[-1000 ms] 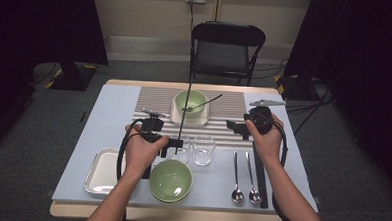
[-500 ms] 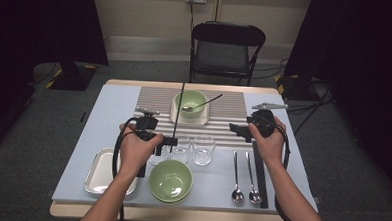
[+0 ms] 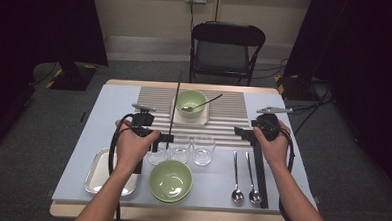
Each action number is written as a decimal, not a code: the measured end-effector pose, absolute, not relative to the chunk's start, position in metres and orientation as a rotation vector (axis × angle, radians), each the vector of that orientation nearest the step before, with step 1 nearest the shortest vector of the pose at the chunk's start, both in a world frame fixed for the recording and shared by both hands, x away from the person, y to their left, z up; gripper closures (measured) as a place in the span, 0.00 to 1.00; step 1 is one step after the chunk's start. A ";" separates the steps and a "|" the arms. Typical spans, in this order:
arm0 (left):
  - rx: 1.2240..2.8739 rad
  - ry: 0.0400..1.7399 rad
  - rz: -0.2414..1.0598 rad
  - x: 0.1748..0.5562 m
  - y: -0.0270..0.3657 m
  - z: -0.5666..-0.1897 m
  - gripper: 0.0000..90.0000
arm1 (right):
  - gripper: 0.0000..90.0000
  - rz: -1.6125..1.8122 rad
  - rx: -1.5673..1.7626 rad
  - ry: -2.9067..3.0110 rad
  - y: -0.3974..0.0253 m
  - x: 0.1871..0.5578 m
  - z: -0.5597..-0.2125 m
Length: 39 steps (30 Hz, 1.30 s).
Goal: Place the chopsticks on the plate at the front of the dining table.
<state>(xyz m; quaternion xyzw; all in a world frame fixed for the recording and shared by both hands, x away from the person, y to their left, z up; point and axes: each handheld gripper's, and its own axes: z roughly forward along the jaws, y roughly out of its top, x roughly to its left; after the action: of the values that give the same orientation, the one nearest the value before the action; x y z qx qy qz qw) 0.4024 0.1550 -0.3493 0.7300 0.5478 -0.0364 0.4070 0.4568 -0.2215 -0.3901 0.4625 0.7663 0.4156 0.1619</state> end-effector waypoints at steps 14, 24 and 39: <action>1.863 1.387 -0.073 0.410 0.157 -0.349 0.97 | 0.21 1.163 1.348 2.181 -0.238 0.454 -0.402; 1.855 1.406 -0.088 0.415 0.155 -0.349 0.97 | 0.21 1.130 1.359 2.183 -0.248 0.452 -0.412; 1.858 1.411 -0.087 0.422 0.155 -0.345 0.97 | 0.21 1.109 1.404 2.166 -0.270 0.447 -0.425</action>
<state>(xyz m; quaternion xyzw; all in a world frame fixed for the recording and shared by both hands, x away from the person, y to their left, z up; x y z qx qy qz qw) 0.4220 0.1555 -0.3451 0.7320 0.5558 -0.0342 0.3924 0.4471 -0.2703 -0.4252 0.4930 0.7603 0.3892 0.1655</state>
